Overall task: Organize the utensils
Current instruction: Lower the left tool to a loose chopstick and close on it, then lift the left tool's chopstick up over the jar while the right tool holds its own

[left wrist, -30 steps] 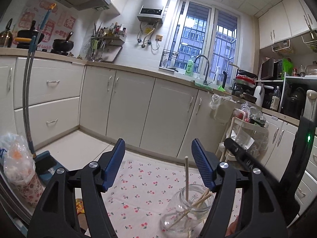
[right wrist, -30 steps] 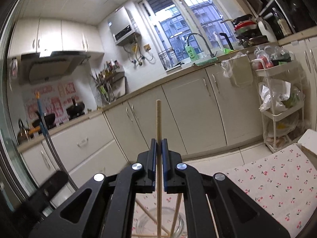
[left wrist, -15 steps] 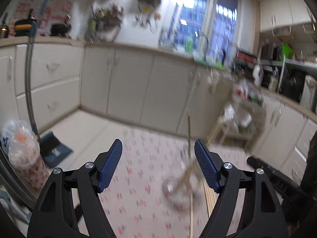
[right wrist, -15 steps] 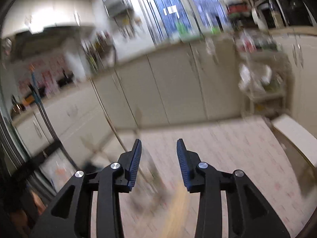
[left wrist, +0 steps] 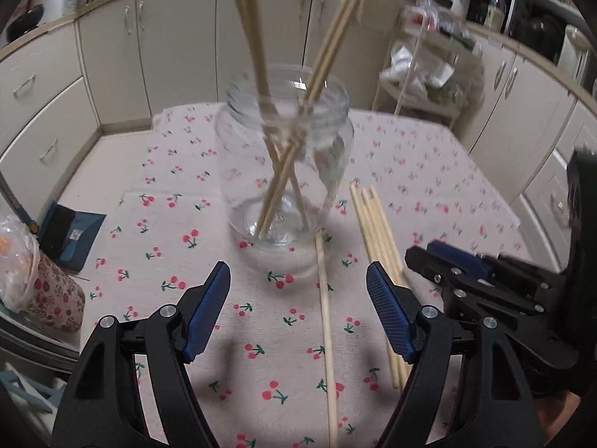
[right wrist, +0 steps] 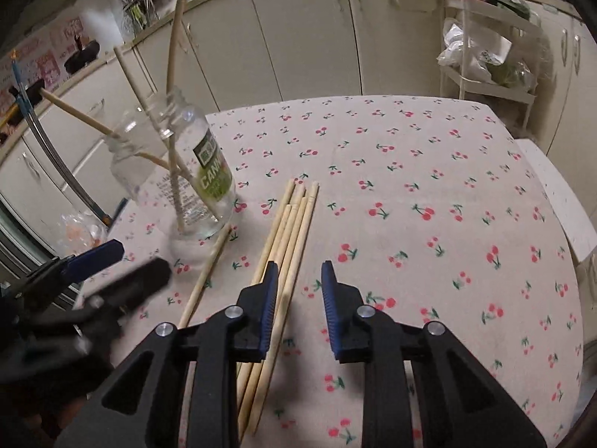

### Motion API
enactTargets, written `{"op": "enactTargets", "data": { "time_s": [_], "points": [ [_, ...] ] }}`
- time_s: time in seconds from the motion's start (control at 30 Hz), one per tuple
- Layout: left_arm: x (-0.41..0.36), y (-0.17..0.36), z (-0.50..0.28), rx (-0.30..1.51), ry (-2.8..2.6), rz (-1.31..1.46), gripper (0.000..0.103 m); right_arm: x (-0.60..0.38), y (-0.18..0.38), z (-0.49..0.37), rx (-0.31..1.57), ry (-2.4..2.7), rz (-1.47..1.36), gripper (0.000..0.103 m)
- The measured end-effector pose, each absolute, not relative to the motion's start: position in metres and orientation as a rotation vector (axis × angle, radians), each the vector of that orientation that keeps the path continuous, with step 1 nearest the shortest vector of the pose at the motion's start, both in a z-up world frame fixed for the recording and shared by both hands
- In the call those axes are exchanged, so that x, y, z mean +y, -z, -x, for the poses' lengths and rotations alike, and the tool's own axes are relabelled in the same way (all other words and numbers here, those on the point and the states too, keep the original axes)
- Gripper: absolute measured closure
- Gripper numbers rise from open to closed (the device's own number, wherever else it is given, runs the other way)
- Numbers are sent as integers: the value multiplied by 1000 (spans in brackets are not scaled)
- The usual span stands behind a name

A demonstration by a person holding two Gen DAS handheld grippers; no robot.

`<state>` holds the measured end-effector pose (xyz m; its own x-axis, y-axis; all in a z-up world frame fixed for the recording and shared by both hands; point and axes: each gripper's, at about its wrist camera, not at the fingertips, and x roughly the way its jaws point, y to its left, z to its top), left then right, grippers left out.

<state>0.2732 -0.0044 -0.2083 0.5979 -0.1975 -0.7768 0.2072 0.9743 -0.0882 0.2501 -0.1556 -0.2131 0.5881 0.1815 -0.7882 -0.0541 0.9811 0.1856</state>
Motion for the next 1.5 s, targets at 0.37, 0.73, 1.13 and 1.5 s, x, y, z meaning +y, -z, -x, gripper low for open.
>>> {"op": "enactTargets", "data": {
  "time_s": [0.37, 0.73, 1.13, 1.5],
  "points": [
    [-26, 238, -289, 961, 260, -87, 70, -159, 222, -240, 1002, -170, -61, 96],
    [-14, 231, -260, 1048, 372, -43, 98, -196, 217, -202, 1108, -241, -136, 97],
    [-22, 233, -285, 1046, 301, -82, 83, -177, 220, -228, 1080, -221, 4, 95],
    [-7, 204, -258, 916, 351, -17, 98, -207, 202, -219, 990, -312, -383, 97]
  ]
}}
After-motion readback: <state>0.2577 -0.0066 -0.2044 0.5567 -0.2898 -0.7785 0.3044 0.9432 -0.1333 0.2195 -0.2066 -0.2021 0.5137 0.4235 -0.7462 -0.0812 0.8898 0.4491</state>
